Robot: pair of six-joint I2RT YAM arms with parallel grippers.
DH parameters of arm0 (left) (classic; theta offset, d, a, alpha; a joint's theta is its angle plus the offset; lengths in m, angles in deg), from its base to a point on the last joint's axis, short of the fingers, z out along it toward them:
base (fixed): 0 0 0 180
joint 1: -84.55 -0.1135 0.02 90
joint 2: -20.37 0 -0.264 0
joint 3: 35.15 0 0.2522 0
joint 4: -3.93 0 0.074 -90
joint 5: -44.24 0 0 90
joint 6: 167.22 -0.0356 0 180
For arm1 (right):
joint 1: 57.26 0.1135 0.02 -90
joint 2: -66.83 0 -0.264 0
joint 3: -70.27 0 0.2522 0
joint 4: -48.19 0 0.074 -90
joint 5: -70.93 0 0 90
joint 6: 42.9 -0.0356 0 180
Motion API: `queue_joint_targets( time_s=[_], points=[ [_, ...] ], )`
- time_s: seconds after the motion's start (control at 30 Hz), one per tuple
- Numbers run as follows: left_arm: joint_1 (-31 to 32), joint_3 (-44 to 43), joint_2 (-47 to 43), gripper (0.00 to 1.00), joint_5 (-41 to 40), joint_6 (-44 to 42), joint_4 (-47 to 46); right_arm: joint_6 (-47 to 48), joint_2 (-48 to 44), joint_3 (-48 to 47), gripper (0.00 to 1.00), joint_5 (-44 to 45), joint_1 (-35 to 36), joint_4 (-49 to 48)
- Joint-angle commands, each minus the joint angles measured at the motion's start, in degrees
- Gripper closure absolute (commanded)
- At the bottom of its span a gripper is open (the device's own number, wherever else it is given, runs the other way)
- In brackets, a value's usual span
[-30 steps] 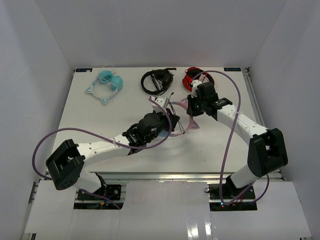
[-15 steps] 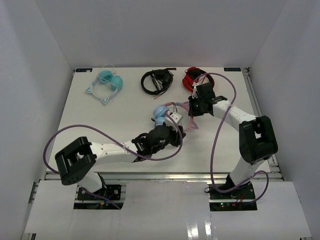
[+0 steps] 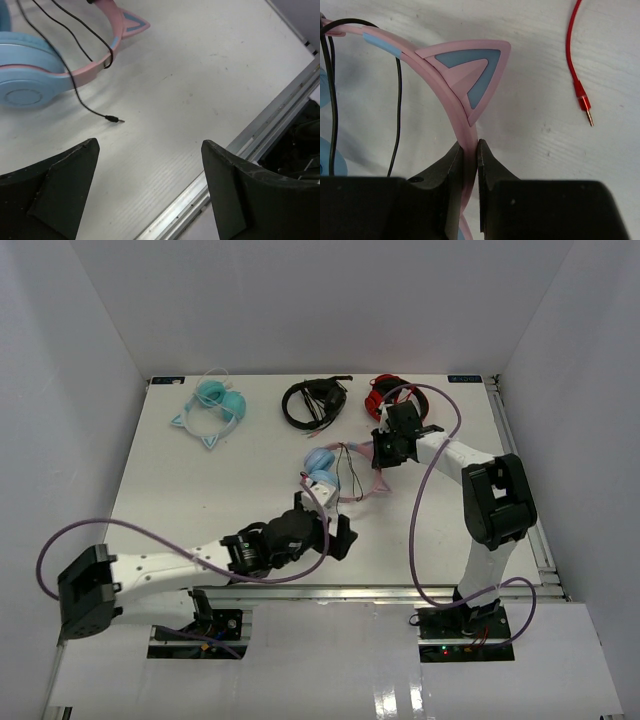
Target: Wrap the headphones
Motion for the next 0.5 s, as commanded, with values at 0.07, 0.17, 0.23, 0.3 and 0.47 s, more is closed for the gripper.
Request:
queue_joint_targets(
  time_s=[0.07,0.17,0.23,0.3,0.47],
  points=[
    [-0.3,2.3,-24.3,0.02,-10.0,2.4,24.9,-0.1,5.2,-6.8,0.92,-3.1,1.2,-2.7],
    [-0.5,4.3,-31.6,0.02,-13.1,1.7,30.7,0.6,6.3,-7.0,0.77,-3.0,2.1,-2.8],
    [-0.5,5.3,-37.0,0.02,-15.4,2.2,33.1,1.2,6.1,-6.5,0.57,-2.9,2.5,-2.9],
    [-0.5,6.0,-40.5,0.02,-17.7,2.7,34.1,2.1,5.0,-5.6,0.44,-1.9,2.4,-3.0],
    [-0.5,6.2,-44.6,0.02,-17.1,0.2,32.5,5.8,-5.7,-0.8,0.19,2.4,0.5,-3.1]
  ],
)
